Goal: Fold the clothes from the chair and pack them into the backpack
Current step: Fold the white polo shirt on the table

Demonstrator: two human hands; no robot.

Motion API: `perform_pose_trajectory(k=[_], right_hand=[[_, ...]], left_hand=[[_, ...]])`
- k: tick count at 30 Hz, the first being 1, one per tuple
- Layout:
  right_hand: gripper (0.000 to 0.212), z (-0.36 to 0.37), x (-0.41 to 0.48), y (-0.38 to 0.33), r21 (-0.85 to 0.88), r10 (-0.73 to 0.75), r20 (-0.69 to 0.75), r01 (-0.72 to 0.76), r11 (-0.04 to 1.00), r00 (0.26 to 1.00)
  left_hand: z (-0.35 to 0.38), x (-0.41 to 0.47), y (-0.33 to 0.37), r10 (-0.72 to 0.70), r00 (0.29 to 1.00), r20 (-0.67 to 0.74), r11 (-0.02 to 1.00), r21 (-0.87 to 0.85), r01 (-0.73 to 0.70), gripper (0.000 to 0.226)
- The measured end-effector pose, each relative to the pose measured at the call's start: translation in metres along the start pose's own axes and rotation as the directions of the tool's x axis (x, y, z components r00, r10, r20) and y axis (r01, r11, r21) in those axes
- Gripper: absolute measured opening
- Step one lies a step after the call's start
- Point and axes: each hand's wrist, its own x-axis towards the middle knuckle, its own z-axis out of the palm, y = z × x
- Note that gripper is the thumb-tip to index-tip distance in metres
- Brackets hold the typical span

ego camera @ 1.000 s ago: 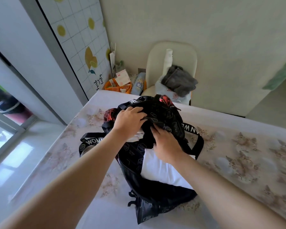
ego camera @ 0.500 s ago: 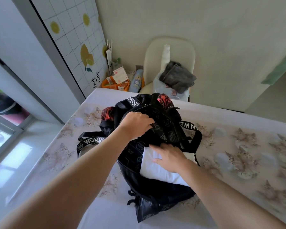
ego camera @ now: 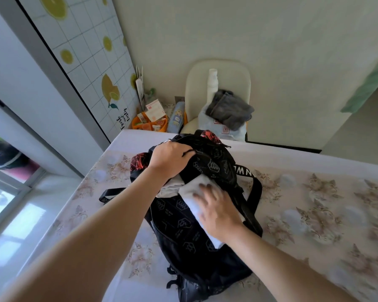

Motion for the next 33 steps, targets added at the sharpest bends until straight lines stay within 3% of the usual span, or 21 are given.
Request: perform_pose_trajectory(k=[2, 4, 7, 9, 13, 15, 18, 22, 28, 33], right_hand=[[0.089, 0.016, -0.015, -0.004, 0.002, -0.052, 0.25, 0.053, 0.999, 0.967], [0.097, 0.024, -0.023, -0.005, -0.026, 0.063, 0.318, -0.057, 0.998, 0.946], [0.094, 0.022, -0.022, -0.006, 0.067, 0.276, 0.221, -0.297, 0.952, 0.935], [0.09, 0.022, -0.017, -0.003, 0.105, 0.346, 0.168, -0.366, 0.925, 0.923], [0.086, 0.022, 0.008, -0.007, 0.202, 0.23, 0.126, -0.252, 0.946, 0.965], [0.085, 0.015, 0.022, -0.017, 0.286, 0.233, 0.139, -0.264, 0.921, 0.963], [0.088, 0.02, 0.017, -0.026, 0.164, 0.228, 0.108, -0.244, 0.956, 0.968], [0.096, 0.041, -0.016, -0.025, 0.08, 0.271, 0.089, -0.279, 0.957, 0.958], [0.078, 0.033, 0.038, -0.017, 0.226, 0.408, 0.044, -0.407, 0.885, 0.912], [0.079, 0.032, 0.076, -0.014, 0.137, 0.21, 0.093, -0.222, 0.965, 0.973]], left_hand=[[0.001, 0.001, 0.001, -0.003, 1.0, 0.006, 1.0, 0.003, 0.003, 0.027], [0.002, 0.0, 0.002, 0.006, 1.0, -0.002, 1.0, -0.01, -0.006, 0.025], [0.0, -0.003, -0.001, 0.03, 0.999, -0.017, 0.999, -0.012, -0.03, 0.024], [-0.002, -0.005, -0.003, 0.046, 0.999, -0.019, 0.999, -0.012, -0.046, 0.024], [-0.003, -0.005, 0.0, 0.036, 0.999, -0.023, 0.999, -0.016, -0.036, 0.024], [-0.003, -0.004, 0.002, 0.034, 0.999, -0.004, 0.999, 0.01, -0.034, 0.025], [-0.001, -0.001, 0.001, 0.047, 0.999, 0.023, 0.999, 0.023, -0.048, 0.026], [0.003, -0.001, 0.0, 0.146, 0.986, 0.085, 0.989, -0.02, -0.144, 0.029], [-0.001, 0.0, -0.013, 0.131, 0.991, 0.022, 0.984, -0.128, -0.127, 0.024], [-0.005, 0.003, -0.015, 0.129, 0.992, 0.005, 0.986, -0.106, -0.127, 0.023]])
